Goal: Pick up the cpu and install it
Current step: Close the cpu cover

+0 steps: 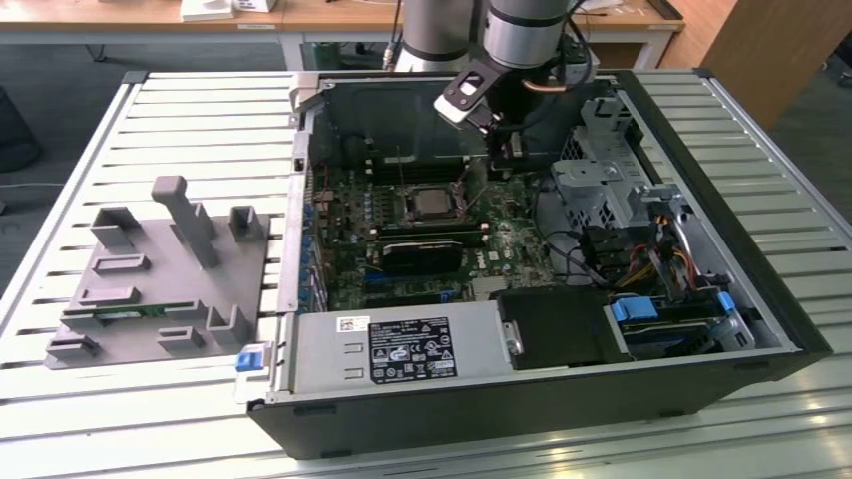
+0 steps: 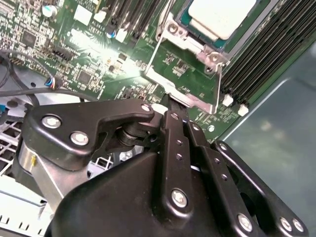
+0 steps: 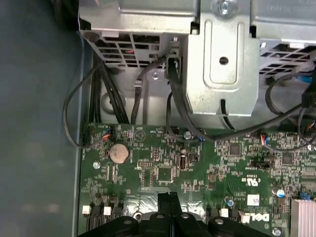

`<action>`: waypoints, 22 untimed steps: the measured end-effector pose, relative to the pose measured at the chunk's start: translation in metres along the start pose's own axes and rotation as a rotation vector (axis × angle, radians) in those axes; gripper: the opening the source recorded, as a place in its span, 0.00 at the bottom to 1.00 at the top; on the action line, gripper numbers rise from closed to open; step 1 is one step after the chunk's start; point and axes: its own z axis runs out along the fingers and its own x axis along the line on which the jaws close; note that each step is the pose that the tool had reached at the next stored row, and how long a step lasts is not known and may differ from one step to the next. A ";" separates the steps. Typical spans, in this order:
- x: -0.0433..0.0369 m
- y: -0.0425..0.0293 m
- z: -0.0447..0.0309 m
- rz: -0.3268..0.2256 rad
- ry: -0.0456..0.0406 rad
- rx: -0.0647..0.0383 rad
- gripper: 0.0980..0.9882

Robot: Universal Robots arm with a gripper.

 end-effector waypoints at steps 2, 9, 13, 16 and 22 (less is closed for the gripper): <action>0.0001 -0.0030 -0.0001 0.000 0.0000 0.000 0.01; 0.0003 -0.0122 -0.0002 0.000 0.0000 0.000 0.01; 0.0005 -0.0189 -0.0003 0.000 0.0000 0.000 0.01; 0.0006 -0.0231 -0.0004 0.000 0.0000 0.000 0.01; 0.0007 -0.0308 -0.0002 -0.001 0.0000 0.000 0.01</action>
